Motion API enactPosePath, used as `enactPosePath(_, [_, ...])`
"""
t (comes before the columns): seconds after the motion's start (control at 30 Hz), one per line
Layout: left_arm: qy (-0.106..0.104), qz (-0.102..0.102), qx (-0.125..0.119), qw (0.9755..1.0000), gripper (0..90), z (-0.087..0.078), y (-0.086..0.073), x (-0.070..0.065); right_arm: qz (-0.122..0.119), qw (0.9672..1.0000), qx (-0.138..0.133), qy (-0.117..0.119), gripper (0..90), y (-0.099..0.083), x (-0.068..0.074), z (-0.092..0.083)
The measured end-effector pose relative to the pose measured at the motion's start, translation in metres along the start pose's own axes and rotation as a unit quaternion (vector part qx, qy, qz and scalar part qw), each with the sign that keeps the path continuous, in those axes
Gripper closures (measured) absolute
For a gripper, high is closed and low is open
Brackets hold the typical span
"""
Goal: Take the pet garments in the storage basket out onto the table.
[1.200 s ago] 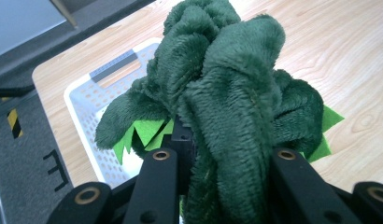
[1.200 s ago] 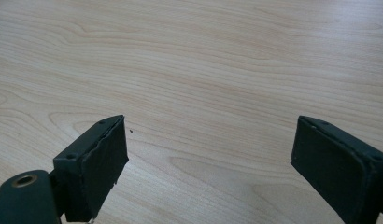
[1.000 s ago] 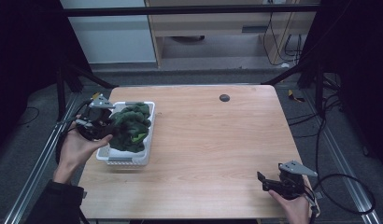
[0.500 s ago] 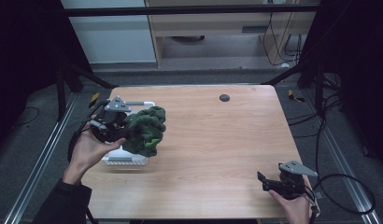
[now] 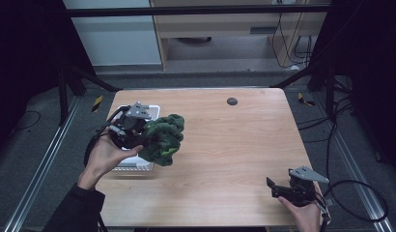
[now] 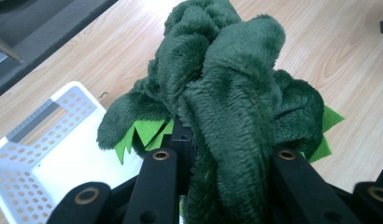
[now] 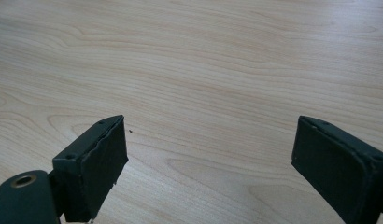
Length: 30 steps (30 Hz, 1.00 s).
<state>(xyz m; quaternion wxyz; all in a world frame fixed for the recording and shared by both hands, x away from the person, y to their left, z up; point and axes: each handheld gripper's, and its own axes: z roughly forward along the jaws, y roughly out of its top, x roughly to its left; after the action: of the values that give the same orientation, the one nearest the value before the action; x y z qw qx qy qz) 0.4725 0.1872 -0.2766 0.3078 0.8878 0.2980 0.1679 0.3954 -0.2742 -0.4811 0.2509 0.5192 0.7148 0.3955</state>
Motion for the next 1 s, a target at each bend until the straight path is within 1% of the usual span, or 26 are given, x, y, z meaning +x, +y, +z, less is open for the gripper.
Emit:
enactPosePath(0.03, [-0.002,0.005,0.002,1.0,72.4,0.001,0.001,-0.001,0.0,1.0,0.0,0.0,10.3,0.0,0.0,0.0])
enactPosePath(0.1, [-0.005,0.005,0.0,1.0,72.4,0.004,0.004,-0.004,0.0,1.0,0.0,0.0,10.3,0.0,0.0,0.0])
enactPosePath(0.13, [-0.009,0.012,0.003,0.9999,72.4,0.006,0.007,-0.007,0.001,1.0,0.001,0.002,10.3,0.0,0.0,0.0])
enactPosePath(0.17, [-0.012,0.014,0.003,0.9998,72.4,0.008,0.008,-0.009,0.0,1.0,0.001,0.001,10.3,0.0,0.0,0.0])
enactPosePath(0.37, [-0.019,0.028,0.008,0.9994,72.4,0.017,0.014,-0.018,-0.002,1.0,0.0,0.001,10.3,0.0,0.0,0.0])
enactPosePath(0.5, [-0.026,0.034,0.01,0.999,72.4,0.023,0.018,-0.023,0.001,1.0,0.002,0.003,10.3,0.0,0.001,0.0])
enactPosePath(0.63, [-0.032,0.04,0.012,0.9986,72.3,0.029,0.021,-0.027,-0.003,1.0,0.0,0.0,10.3,0.0,0.0,0.0])
enactPosePath(0.8, [-0.038,0.043,0.014,0.9982,72.3,0.035,0.024,-0.032,-0.003,1.0,-0.001,0.001,10.3,0.0,0.0,0.0])
enactPosePath(0.83, [-0.041,0.045,0.016,0.998,72.3,0.039,0.025,-0.034,-0.002,1.0,-0.001,0.001,10.3,0.0,0.0,0.0])
enactPosePath(1.0, [-0.047,0.048,0.019,0.9975,72.3,0.047,0.027,-0.038,-0.002,1.0,-0.001,0.001,10.2,0.0,0.0,0.0])
